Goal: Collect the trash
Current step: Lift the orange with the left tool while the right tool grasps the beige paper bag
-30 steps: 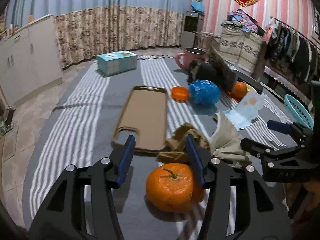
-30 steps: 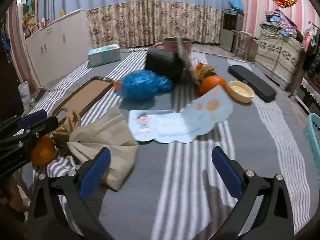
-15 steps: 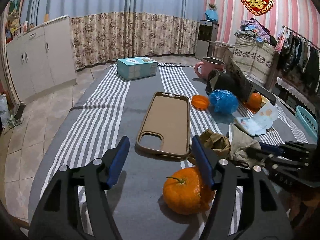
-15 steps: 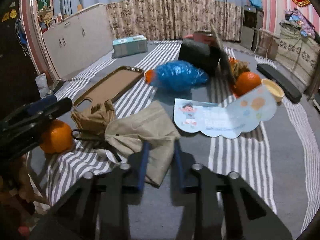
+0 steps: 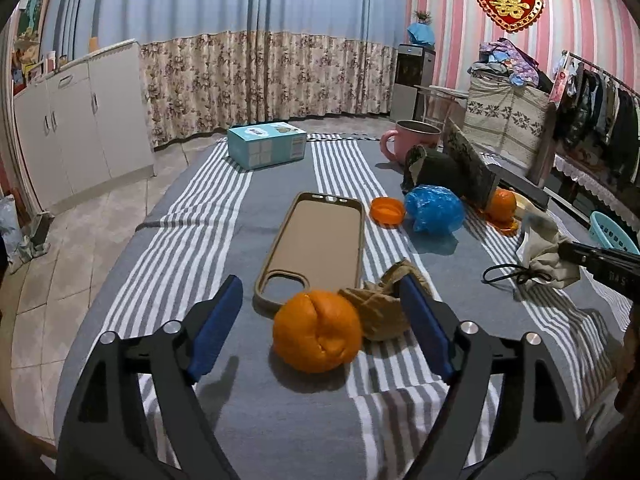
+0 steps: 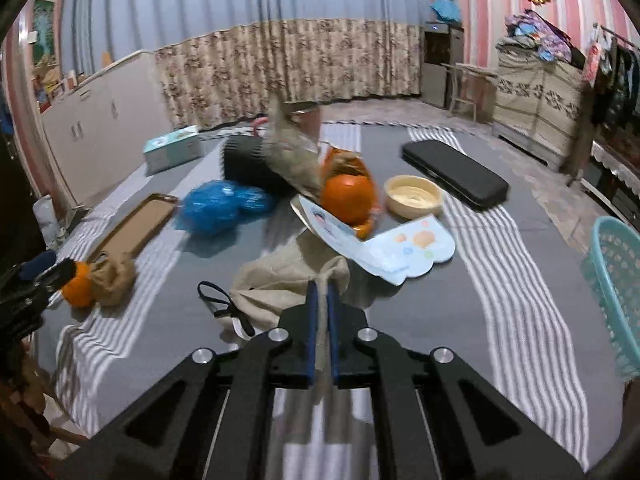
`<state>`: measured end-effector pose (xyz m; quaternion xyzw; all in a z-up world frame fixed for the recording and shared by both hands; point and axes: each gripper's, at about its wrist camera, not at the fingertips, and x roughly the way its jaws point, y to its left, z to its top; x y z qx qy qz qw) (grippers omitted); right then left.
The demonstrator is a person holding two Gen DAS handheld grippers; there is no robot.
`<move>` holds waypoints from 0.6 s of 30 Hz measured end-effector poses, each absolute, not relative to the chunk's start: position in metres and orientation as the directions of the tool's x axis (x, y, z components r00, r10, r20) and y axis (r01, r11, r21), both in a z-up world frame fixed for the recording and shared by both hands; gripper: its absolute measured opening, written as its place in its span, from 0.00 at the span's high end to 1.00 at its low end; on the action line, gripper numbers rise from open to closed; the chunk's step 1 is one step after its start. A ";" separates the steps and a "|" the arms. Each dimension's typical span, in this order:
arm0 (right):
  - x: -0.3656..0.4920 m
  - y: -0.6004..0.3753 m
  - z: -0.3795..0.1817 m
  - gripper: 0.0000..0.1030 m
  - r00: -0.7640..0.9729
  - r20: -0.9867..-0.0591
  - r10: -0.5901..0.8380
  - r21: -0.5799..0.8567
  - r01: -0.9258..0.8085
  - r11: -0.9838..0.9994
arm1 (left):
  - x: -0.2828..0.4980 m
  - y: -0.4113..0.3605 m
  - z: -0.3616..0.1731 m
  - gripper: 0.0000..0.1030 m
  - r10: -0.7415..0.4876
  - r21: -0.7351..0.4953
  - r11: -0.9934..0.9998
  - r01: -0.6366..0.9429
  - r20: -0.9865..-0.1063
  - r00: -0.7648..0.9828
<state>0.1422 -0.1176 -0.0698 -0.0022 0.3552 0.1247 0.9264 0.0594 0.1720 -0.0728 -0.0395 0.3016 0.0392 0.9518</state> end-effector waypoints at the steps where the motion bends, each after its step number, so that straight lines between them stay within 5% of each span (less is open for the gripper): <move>1: 0.142 -0.122 -0.070 0.94 0.719 -0.657 0.227 0.084 -0.229 0.970 | 0.058 0.171 -0.073 0.23 0.048 -0.053 0.994 -0.096 -0.577 0.815; 5: 0.141 -0.129 -0.075 0.89 0.715 -0.660 0.229 0.080 -0.236 0.968 | 0.052 0.168 -0.077 0.21 0.074 -0.022 0.994 -0.107 -0.581 0.810; 9: 0.137 -0.133 -0.079 0.35 0.727 -0.644 0.238 0.085 -0.241 0.967 | 0.058 0.171 -0.090 0.25 0.051 -0.037 0.995 -0.095 -0.624 0.779; 14: 0.135 -0.130 -0.082 0.35 0.717 -0.646 0.261 0.096 -0.264 0.960 | 0.068 0.169 -0.100 0.41 0.026 -0.044 0.996 -0.072 -0.652 0.758; 18: 0.132 -0.129 -0.090 0.35 0.698 -0.661 0.276 0.109 -0.274 0.955 | 0.071 0.169 -0.103 0.42 0.035 -0.032 0.997 -0.074 -0.654 0.756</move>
